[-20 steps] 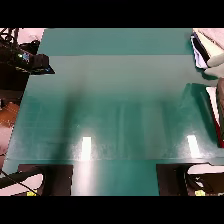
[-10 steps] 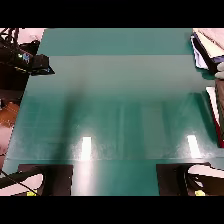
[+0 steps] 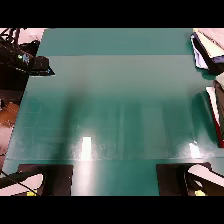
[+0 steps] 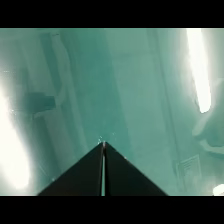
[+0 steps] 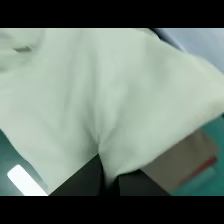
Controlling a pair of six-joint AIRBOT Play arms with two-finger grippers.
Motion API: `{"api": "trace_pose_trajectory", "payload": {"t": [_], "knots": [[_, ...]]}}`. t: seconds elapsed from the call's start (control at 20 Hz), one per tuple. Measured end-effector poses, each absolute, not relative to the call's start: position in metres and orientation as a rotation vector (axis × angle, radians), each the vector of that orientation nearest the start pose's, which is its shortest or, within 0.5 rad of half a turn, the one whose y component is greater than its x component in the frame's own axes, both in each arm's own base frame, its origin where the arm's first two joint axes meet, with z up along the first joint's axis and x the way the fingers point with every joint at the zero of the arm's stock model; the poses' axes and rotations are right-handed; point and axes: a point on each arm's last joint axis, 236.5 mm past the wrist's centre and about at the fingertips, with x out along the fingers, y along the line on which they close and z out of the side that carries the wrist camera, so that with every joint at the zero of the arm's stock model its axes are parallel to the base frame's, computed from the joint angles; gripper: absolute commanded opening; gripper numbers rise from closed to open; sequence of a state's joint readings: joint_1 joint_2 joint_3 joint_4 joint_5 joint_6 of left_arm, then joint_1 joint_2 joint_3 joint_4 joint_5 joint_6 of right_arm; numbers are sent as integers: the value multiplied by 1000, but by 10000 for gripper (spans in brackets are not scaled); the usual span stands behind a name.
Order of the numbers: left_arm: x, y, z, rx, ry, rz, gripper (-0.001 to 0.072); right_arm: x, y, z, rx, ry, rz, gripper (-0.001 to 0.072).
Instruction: Fold the shirts.
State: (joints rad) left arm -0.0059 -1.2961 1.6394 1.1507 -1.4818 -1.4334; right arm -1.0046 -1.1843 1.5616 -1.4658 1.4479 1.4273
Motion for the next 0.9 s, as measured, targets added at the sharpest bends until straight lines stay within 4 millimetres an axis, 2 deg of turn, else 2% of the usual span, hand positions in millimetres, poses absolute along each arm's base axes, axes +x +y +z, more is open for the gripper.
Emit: {"api": "trace_pose_trajectory", "payload": {"t": [0.05,0.1,0.25,0.35,0.45,0.55,0.7,0.75,0.8,0.9], "knots": [[395,-98,171,-143,1092,-433,25,211,-310,162,469,1023,-779,448],[395,-98,170,-139,1093,-436,25,197,-311,154,474,1057,-815,533],[394,-98,170,-133,1092,-440,25,162,-311,137,513,1109,-896,530],[395,-98,170,-131,1090,-441,25,161,-309,138,553,1061,-908,528],[396,-98,171,-131,1083,-440,25,185,-301,150,594,952,-845,527],[399,-98,172,-132,1071,-438,26,224,-283,170,629,829,-727,528],[398,-99,172,-132,1073,-439,25,286,-234,204,643,706,-503,526],[398,-99,172,-132,1073,-439,26,304,-211,214,635,689,-421,501],[398,-99,172,-133,1073,-440,25,320,-188,222,619,680,-344,432],[400,-99,173,-134,1064,-438,25,343,-144,234,586,681,-210,390]]}}
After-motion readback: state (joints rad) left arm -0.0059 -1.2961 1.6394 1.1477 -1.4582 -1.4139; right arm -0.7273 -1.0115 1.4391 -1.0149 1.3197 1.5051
